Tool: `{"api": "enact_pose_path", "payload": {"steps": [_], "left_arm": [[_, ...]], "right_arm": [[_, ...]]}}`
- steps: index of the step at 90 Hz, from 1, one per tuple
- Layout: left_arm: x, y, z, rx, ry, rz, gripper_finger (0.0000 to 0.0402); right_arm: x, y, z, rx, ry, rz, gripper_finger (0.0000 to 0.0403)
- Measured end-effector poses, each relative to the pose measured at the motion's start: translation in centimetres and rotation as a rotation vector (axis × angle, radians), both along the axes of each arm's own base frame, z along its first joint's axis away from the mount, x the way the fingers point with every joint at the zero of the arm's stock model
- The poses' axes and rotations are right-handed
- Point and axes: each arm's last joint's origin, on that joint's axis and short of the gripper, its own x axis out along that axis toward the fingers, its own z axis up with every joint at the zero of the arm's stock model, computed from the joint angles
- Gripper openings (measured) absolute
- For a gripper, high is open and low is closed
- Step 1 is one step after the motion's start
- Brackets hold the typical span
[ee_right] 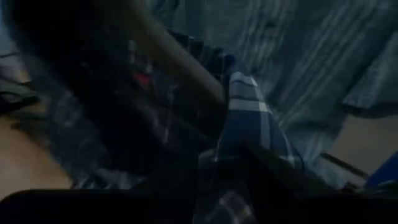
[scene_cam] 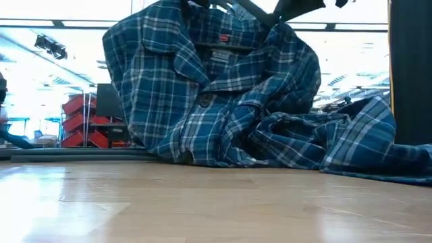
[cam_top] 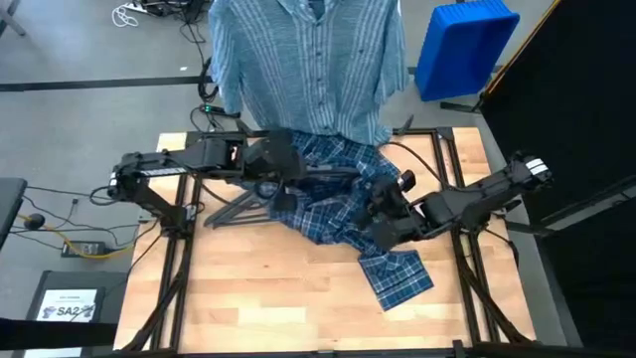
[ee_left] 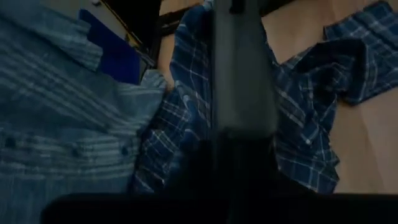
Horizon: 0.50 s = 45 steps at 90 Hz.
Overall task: Hang clothes
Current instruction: Remove the black hanger from the blue shirt
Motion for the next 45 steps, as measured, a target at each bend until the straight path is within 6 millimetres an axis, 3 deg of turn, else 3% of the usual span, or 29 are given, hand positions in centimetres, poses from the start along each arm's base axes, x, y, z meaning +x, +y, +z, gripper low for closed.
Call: {"api": "enact_pose_path", "payload": {"steps": [22,45], "left_arm": [[0.0,-0.7,-0.1,-0.004,0.009,-0.023,0.0015],[-0.7,-1.7,-0.9,-0.032,0.122,-0.092,0.0015]], "right_arm": [[0.6,-2.6,-1.7,-0.004,0.18,-0.068,0.009],[-1.6,-3.4,-2.4,0.023,0.257,-0.181,0.0023]]}}
